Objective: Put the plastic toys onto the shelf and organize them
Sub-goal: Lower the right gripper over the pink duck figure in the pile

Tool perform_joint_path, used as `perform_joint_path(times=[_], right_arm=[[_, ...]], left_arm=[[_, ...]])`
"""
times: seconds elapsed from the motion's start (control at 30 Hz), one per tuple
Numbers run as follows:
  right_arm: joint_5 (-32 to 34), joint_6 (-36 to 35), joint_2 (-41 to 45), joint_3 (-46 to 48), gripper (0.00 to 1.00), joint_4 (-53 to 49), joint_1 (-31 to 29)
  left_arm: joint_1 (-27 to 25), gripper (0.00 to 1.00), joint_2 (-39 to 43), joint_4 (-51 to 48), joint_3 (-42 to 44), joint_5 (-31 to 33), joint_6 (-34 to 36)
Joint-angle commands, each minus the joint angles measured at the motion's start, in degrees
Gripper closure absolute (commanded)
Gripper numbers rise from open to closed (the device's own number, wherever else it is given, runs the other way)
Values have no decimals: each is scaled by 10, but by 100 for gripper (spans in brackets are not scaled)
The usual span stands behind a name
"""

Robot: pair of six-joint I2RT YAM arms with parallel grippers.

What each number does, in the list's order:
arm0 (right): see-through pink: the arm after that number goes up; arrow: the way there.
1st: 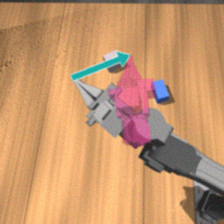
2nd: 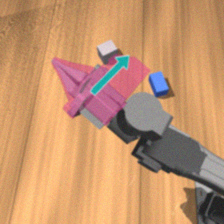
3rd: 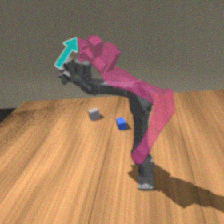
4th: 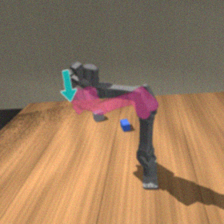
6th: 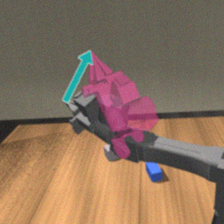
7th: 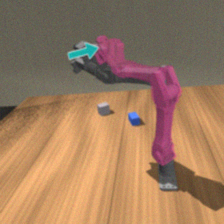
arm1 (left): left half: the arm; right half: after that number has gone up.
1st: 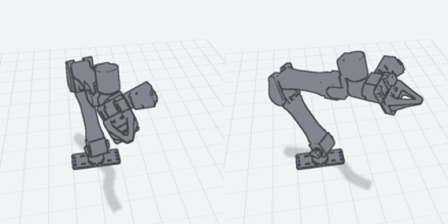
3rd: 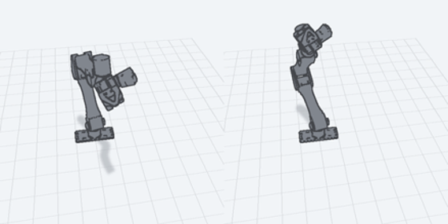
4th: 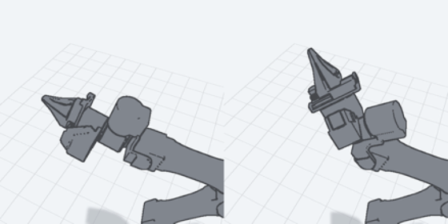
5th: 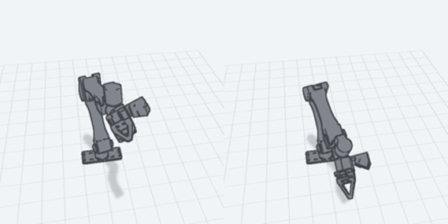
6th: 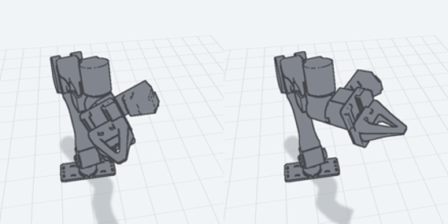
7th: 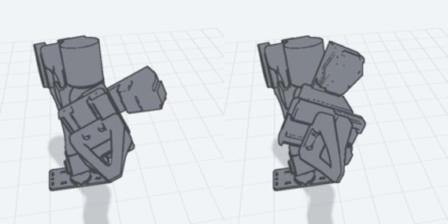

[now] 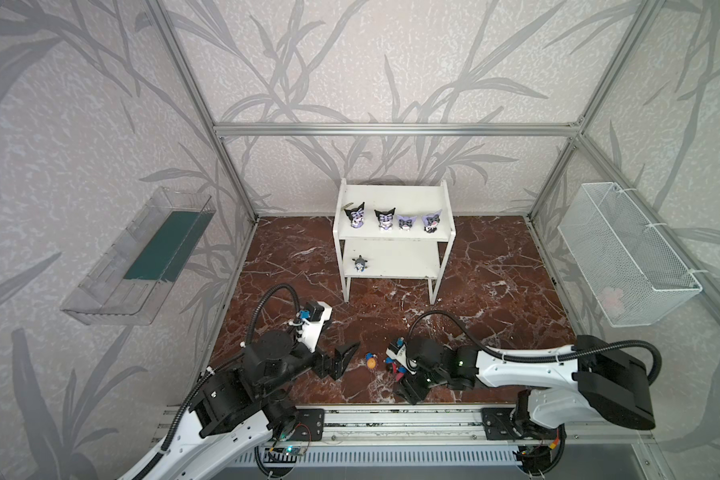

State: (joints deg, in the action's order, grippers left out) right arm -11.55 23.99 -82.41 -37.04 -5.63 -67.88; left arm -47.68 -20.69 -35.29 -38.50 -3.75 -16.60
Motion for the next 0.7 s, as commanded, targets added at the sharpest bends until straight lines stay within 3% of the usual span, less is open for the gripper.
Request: perform_joint_path(times=[0.0, 0.3, 0.67], right_arm=[[7, -27, -18, -30, 32, 16, 3], [43, -43, -22, -11, 32, 6, -1], [139, -42, -51, -19, 41, -14, -43]], left_arm=[[-3, 0, 6, 3, 2, 0, 2], [-3, 0, 7, 5, 3, 0, 3], [-3, 0, 6, 5, 4, -1, 2]])
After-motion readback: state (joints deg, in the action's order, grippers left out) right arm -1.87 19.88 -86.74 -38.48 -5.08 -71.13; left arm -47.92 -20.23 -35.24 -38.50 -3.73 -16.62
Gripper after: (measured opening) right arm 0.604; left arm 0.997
